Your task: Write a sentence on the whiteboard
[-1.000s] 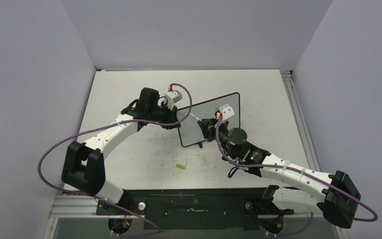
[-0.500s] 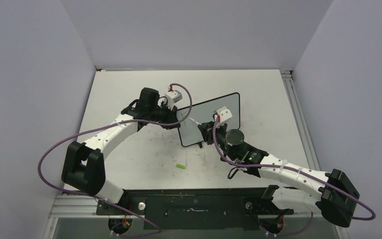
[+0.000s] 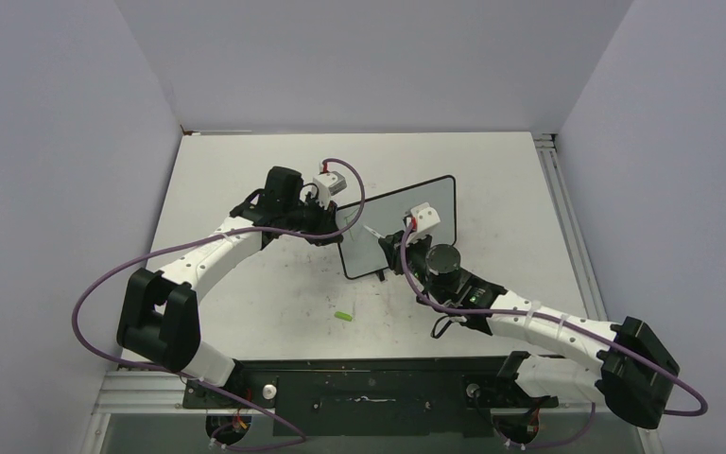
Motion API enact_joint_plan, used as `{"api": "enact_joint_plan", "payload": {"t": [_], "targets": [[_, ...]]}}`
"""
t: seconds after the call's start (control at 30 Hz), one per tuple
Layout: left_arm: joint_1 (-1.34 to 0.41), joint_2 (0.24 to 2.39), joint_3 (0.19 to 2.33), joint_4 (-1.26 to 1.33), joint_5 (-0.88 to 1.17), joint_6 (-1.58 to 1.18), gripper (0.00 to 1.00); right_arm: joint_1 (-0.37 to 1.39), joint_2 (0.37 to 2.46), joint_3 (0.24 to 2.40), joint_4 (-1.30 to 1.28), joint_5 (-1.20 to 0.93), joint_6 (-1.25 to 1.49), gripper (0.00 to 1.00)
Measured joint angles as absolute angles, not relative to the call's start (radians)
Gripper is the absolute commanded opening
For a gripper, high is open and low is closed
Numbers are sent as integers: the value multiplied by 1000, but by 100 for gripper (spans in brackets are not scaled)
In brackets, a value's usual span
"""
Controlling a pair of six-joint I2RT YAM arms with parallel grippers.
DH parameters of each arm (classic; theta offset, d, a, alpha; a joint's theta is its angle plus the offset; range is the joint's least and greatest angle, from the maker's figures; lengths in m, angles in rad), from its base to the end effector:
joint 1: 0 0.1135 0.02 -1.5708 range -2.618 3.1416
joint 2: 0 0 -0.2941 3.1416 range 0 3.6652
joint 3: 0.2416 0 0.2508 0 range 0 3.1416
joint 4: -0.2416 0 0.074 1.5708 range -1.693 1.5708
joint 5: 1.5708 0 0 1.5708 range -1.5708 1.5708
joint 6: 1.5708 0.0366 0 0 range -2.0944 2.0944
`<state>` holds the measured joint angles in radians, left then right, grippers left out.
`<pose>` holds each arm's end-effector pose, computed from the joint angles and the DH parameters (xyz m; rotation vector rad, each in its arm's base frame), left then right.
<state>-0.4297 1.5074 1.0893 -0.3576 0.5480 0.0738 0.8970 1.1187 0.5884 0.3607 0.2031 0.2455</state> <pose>0.2861 -0.1521 0.2893 0.8467 2.1880 -0.8177 0.1557 0.1831 0.2881 -0.4239 1.7321 0.6578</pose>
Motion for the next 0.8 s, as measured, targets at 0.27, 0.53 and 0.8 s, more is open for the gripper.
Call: {"api": "enact_joint_plan", "payload": {"t": [0.27, 0.53, 0.8], "targets": [[-429, 1507, 1089, -359, 546, 75, 0, 896, 1128, 588, 371, 200, 246, 5], [-429, 1507, 1089, -360, 546, 75, 0, 896, 1135, 588, 382, 184, 245, 5], [-429, 1507, 1089, -360, 546, 75, 0, 896, 1143, 588, 388, 172, 244, 5]]}}
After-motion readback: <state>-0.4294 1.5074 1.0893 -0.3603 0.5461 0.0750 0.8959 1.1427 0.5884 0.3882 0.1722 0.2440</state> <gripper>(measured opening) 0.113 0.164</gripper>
